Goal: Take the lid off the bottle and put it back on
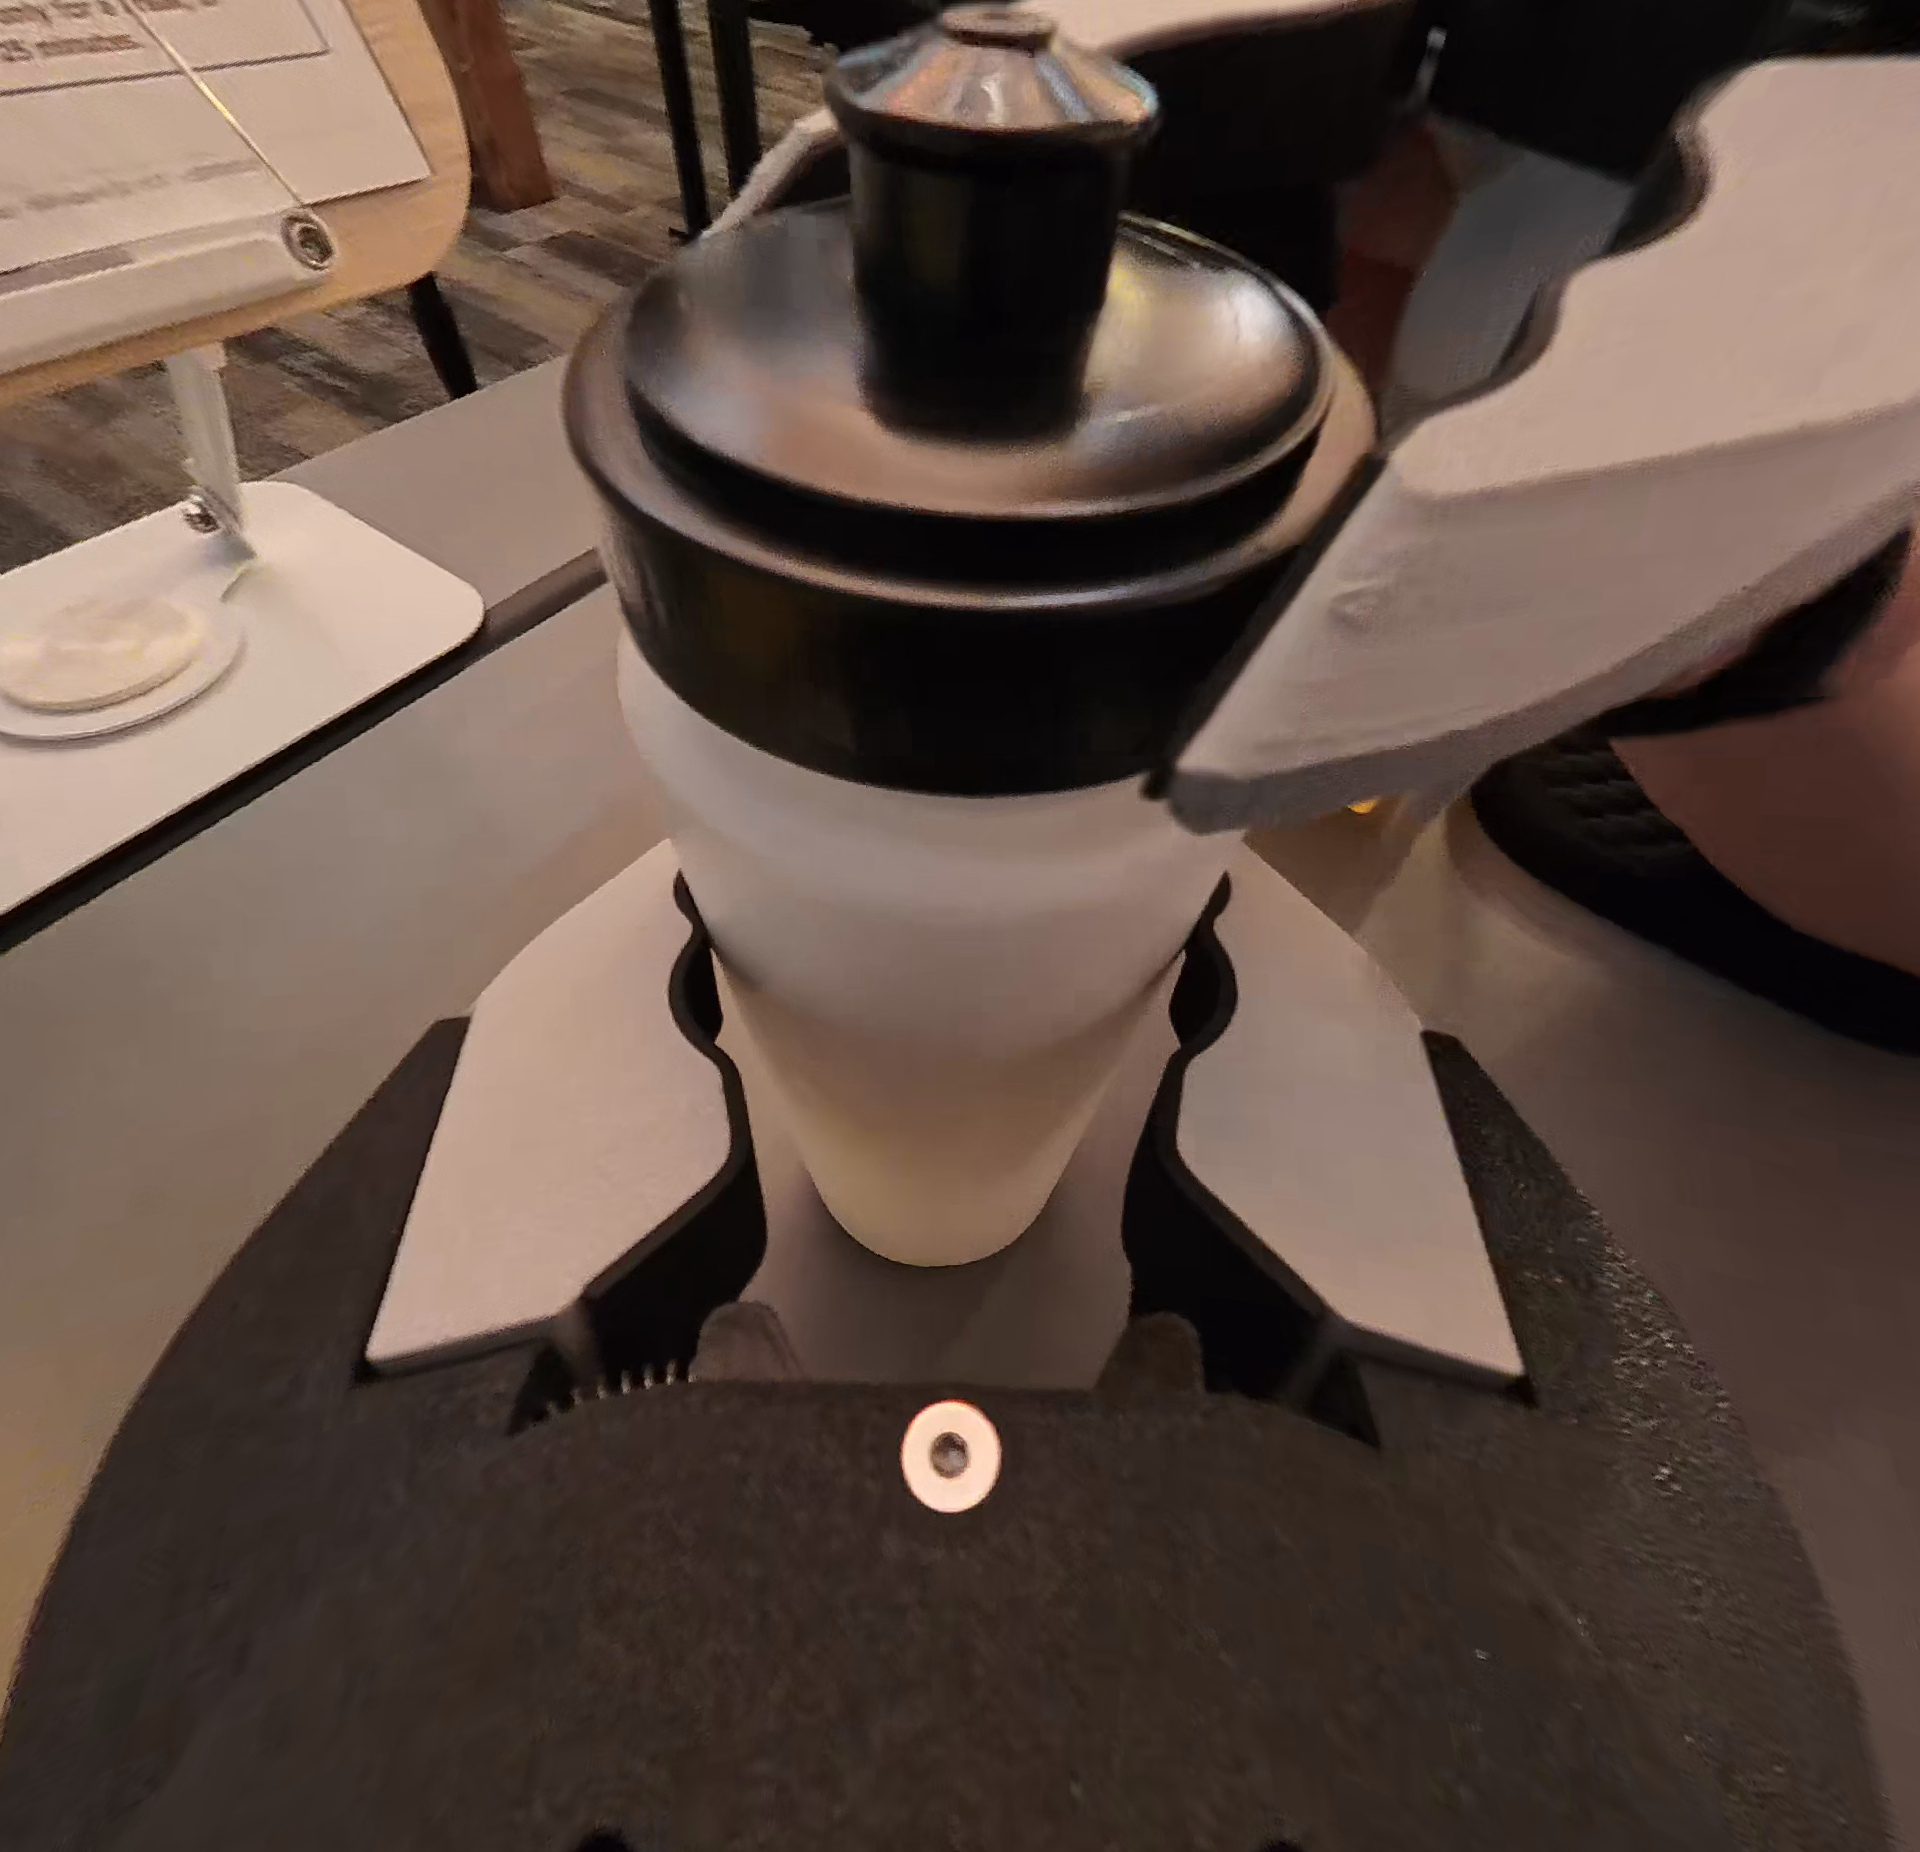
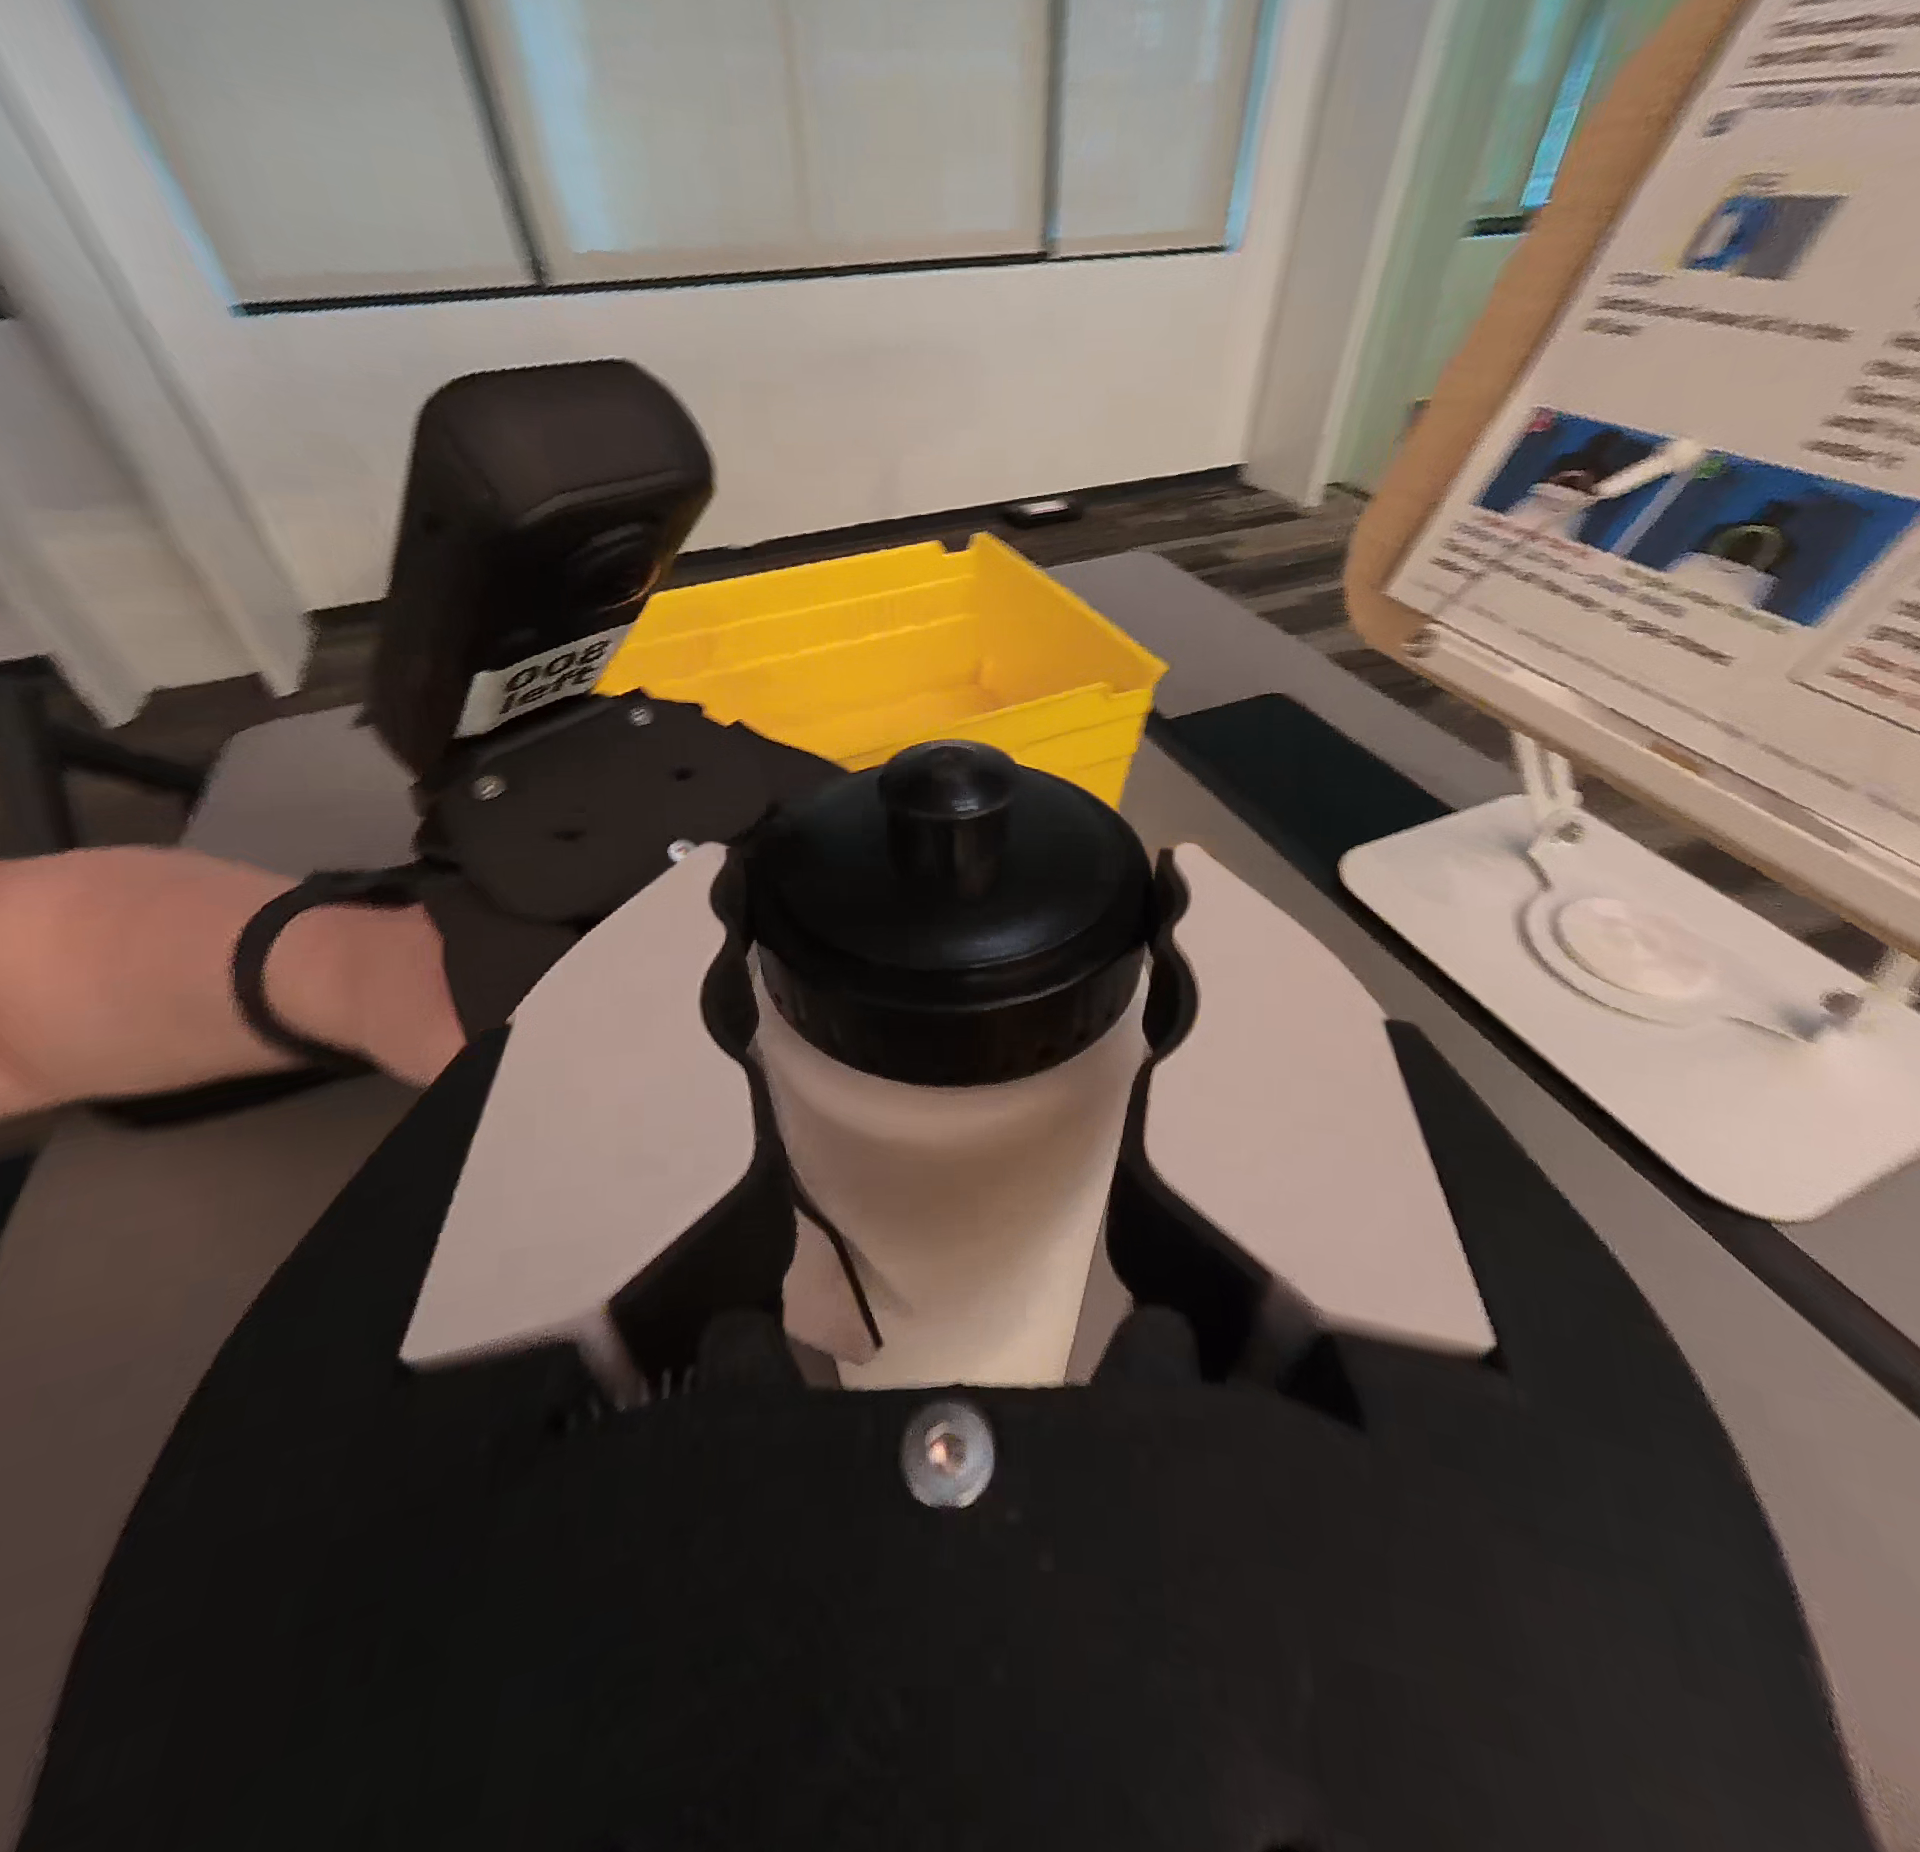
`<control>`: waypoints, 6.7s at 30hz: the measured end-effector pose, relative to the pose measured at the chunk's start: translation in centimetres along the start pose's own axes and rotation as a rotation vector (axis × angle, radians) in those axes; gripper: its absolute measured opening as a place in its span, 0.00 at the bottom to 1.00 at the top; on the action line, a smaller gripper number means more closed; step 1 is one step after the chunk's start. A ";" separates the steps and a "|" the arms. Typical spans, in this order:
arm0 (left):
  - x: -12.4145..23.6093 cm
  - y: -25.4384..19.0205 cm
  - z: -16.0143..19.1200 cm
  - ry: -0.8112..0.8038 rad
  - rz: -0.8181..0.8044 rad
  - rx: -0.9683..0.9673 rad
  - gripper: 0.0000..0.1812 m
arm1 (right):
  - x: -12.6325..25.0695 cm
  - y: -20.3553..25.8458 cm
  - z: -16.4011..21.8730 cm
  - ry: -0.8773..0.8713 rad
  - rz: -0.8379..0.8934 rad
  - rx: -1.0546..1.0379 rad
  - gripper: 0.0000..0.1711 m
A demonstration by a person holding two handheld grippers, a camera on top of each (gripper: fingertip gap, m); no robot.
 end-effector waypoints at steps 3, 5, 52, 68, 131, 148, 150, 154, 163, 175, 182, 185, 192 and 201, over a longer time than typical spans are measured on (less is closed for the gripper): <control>0.1 0.2 0.0 -0.003 -0.004 -0.008 0.48 | -0.2 0.0 -0.1 -0.015 0.130 -0.040 0.43; 0.1 0.2 0.1 0.002 0.009 -0.018 0.48 | -0.2 0.1 0.0 0.024 0.124 0.004 0.44; -0.1 -0.4 0.1 0.001 0.022 -0.053 0.48 | -0.2 0.2 -0.1 -0.005 0.019 -0.021 0.45; -0.1 -0.9 0.1 0.024 0.003 -0.077 0.48 | 0.4 0.6 0.2 0.053 -0.072 0.061 0.45; 0.2 0.2 0.3 0.044 -0.080 0.006 0.47 | -0.6 0.2 0.1 -0.132 0.058 -0.027 0.45; -0.1 -0.5 0.2 0.041 -0.046 -0.031 0.47 | -0.3 0.4 0.0 -0.093 0.018 -0.014 0.46; 0.0 -0.4 0.2 0.045 -0.097 -0.027 0.47 | -0.4 0.4 -0.1 -0.115 0.111 -0.041 0.45; 0.0 -0.5 0.2 0.050 -0.054 -0.057 0.47 | -0.3 0.7 -0.1 -0.084 0.023 0.052 0.45; -0.1 -0.3 0.1 0.028 0.023 -0.043 0.48 | -0.2 0.2 0.1 -0.132 -0.108 0.006 0.45; 0.0 0.0 0.2 0.028 -0.007 -0.042 0.48 | 0.2 0.2 0.1 -0.066 -0.113 0.047 0.48; 0.0 -0.8 0.2 0.027 0.078 -0.105 0.48 | 0.9 0.5 0.2 -0.091 -0.254 0.039 0.43; 0.0 -0.9 0.3 0.037 0.076 -0.117 0.48 | 1.0 0.7 0.1 -0.078 -0.240 0.060 0.43; 0.0 -0.6 0.2 0.036 0.055 -0.083 0.48 | 0.6 0.5 0.2 -0.049 -0.153 0.069 0.43; 0.2 0.3 0.3 0.048 -0.041 -0.026 0.48 | -0.2 0.2 -0.2 -0.074 0.102 -0.019 0.44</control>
Point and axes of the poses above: each gripper's, where its closed fingertips meet, x back along the fingers, z out of its underside, y = z × x across the jaws, the point moved 2 cm from there along x, back along the fingers, and after that the axes turned 14 degrees about y, right-handed, at the moved point
